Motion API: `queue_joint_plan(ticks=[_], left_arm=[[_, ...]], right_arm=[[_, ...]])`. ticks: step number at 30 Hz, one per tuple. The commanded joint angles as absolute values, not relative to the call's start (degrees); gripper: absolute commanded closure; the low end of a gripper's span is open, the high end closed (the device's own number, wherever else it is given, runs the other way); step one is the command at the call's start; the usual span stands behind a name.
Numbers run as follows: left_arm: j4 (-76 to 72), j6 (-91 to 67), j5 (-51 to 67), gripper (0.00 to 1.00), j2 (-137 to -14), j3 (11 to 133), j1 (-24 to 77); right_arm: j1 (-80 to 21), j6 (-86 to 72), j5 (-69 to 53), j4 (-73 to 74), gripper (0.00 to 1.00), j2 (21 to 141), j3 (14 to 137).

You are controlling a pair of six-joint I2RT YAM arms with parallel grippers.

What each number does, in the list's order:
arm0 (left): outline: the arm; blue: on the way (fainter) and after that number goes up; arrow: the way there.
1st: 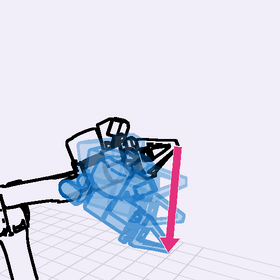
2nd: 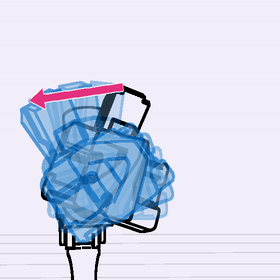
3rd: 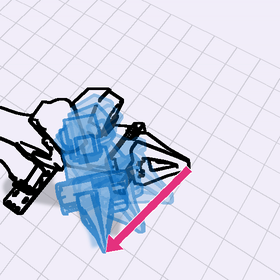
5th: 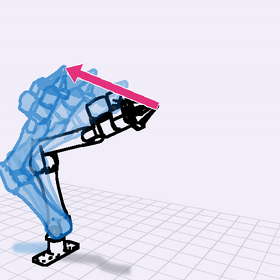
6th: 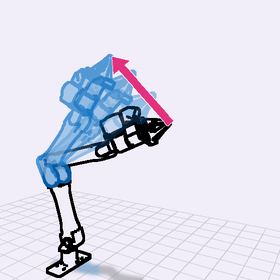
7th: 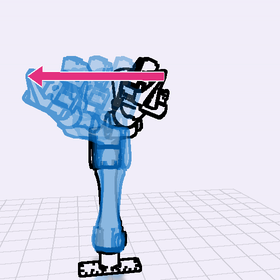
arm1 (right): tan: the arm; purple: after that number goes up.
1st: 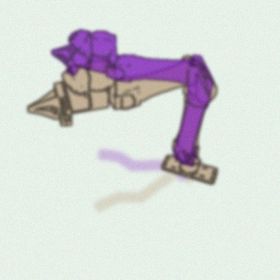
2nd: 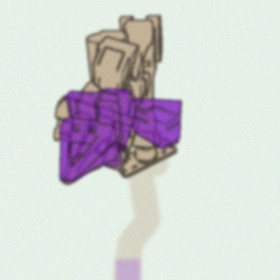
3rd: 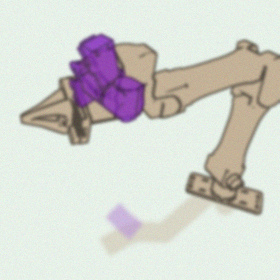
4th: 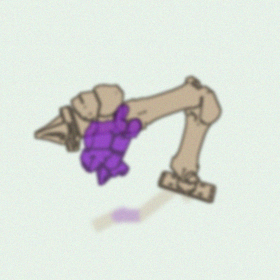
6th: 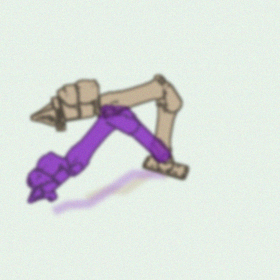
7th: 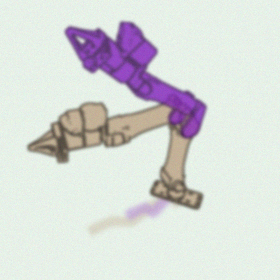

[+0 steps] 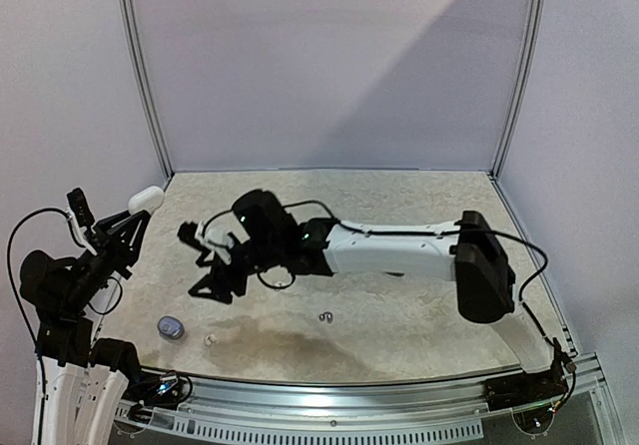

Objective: Insert the wireless bluetooth earbuds into the charging case

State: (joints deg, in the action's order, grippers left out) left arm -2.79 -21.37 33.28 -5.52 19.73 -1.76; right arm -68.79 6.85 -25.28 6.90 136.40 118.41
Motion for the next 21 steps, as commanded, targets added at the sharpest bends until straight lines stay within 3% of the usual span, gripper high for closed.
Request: queue_joint_plan(ticks=[1, 8, 13, 21], left_arm=[[-0.4, -19.0, 31.0, 1.00, -4.5, 20.2, -3.3], [-1.7, -19.2, 32.4, 1.00, -4.0, 19.5, -4.7], [-2.2, -19.2, 32.5, 1.00, -3.1, 19.2, -5.3], [-2.9, -19.4, 32.6, 1.00, -2.6, 18.9, -5.7]], right_arm=[[-73.0, 10.6, -21.7, 16.0, 0.23, 145.7, 124.0], [-73.4, 9.8, -18.4, 15.9, 0.25, 150.8, 125.3], [-74.0, 10.8, -17.4, 17.8, 0.43, 152.8, 125.5], [-74.4, 11.4, -15.4, 18.1, 0.63, 154.6, 125.7]])
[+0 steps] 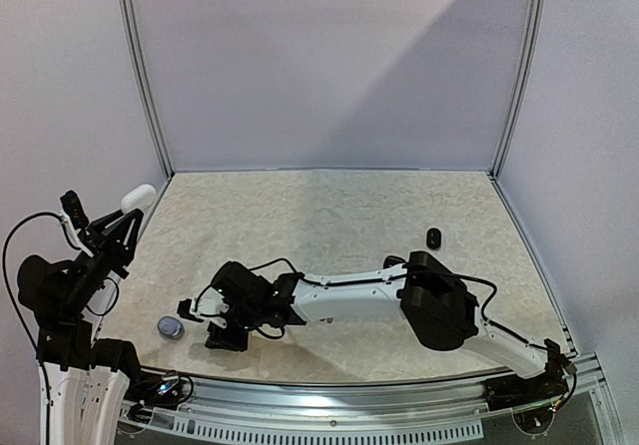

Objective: Insert the wireless bluetooth earbuds into the charging case

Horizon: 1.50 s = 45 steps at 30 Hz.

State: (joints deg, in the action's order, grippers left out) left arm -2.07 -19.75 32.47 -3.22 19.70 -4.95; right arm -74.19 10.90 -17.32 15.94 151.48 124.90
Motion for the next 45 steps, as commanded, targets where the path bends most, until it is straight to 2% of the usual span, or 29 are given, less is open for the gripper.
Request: queue_joint_plan(ticks=[1, 6, 12, 24, 33, 37, 45], left_arm=[[-2.9, -19.5, 32.7, 1.00, -2.6, 18.9, -5.7], [-3.1, -19.5, 33.0, 1.00, -2.5, 18.8, -5.7], [-3.6, -19.5, 33.9, 1.00, -2.6, 18.6, -5.7], [-4.4, -19.9, 35.7, 1.00, -3.7, 18.5, -5.7], [-7.1, -21.4, 39.2, 1.00, -5.4, 18.0, -5.5], [-9.6, -21.6, 44.0, 1.00, -6.6, 17.8, -4.1], [-10.2, -21.4, 48.0, 1.00, -11.4, 18.2, 3.5]], right_arm=[[-74.4, 11.6, -15.4, 18.1, 0.66, 154.6, 125.7], [-74.4, 12.8, -15.2, 20.4, 0.78, 154.3, 126.1], [-74.4, 15.0, -11.3, 21.2, 0.83, 148.3, 118.7], [-74.2, 14.0, -2.5, 25.0, 0.83, 135.5, 102.9], [-73.6, 7.4, -1.4, 24.8, 0.83, 127.3, 91.6], [-73.5, 6.0, -1.6, 24.6, 0.80, 127.1, 91.3], [-72.6, 4.9, -1.8, 24.9, 0.58, 125.8, 92.5]])
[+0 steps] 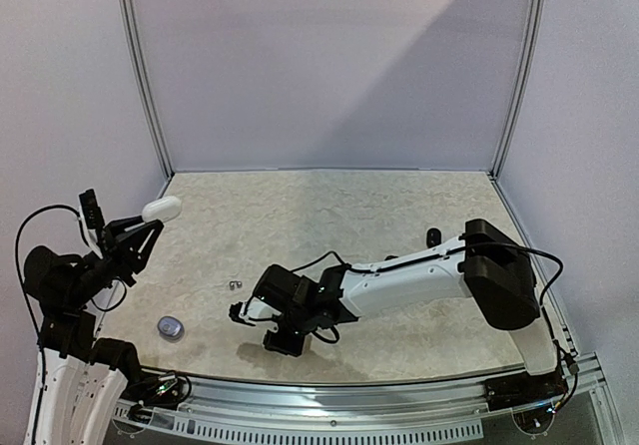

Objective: Insert the wireless bluetooth earbuds into the charging case

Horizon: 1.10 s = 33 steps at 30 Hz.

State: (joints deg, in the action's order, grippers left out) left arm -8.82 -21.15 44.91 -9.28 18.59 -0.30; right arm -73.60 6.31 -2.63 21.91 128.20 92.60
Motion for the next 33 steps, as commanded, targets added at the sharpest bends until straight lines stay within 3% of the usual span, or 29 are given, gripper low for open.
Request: queue_joint_plan(ticks=[1, 10, 15, 20, 25, 33], left_arm=[[-10.0, -21.5, 48.0, 1.00, -12.1, 18.3, 4.3], [-9.9, -19.9, 49.0, 1.00, -14.4, 17.6, 8.7], [-10.0, -19.7, 49.7, 1.00, -14.3, 17.7, 9.0], [-7.3, -17.1, 54.5, 1.00, -13.1, 19.0, 9.4], [-2.1, -10.7, 59.7, 1.00, -11.7, 19.9, 9.8], [-1.1, -10.0, 62.1, 1.00, -11.2, 20.3, 10.3]], right_arm=[[-72.4, 4.7, -2.2, 24.7, 0.55, 125.4, 92.5], [-70.6, 5.8, -10.3, 24.8, 0.34, 117.8, 93.2], [-68.7, 9.5, -16.4, 24.1, 0.27, 111.3, 93.3], [-66.9, 10.3, -18.7, 18.2, 0.02, 106.7, 95.4], [-66.9, 10.9, -23.6, 7.7, 0.01, 106.3, 96.9], [-68.2, 10.6, -25.7, 5.4, 0.01, 113.2, 104.0]])
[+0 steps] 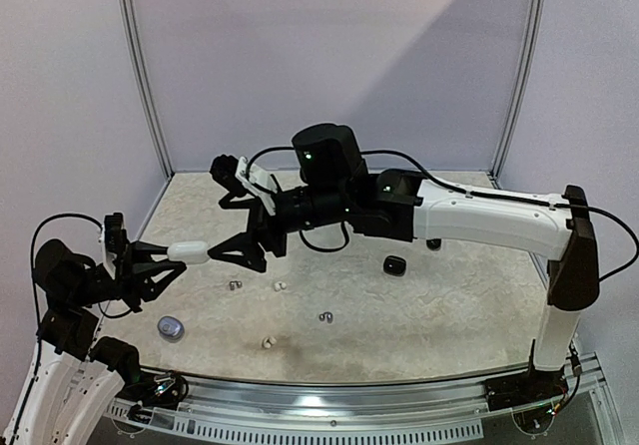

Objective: Insert the wireless bluetooth earbuds into the charging case

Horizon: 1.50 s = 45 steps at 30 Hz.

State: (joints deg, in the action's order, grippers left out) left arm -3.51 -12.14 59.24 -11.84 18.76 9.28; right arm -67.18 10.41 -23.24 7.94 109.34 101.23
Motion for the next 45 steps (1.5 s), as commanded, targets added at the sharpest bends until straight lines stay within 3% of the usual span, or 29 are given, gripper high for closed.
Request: queue_joint_plan(ticks=[1, 17, 33, 45], left_arm=[[-0.5, -9.5, 62.3, 1.00, -11.2, 20.3, 10.5], [8.4, -1.5, 63.4, 1.00, -10.4, 21.3, 11.1], [5.6, -5.8, 62.1, 1.00, -9.2, 20.2, 11.1], [6.4, -8.7, 53.9, 1.00, -10.4, 19.8, 9.5]], right_arm=[[-68.4, 10.8, -25.9, 5.7, 0.01, 113.9, 104.9], [-69.1, 11.1, -21.3, 9.3, 0.03, 118.7, 111.6], [-67.8, 10.2, -19.0, 14.2, 0.07, 121.9, 115.9], [-64.2, 6.9, -36.3, 14.4, 0.04, 117.9, 119.5]])
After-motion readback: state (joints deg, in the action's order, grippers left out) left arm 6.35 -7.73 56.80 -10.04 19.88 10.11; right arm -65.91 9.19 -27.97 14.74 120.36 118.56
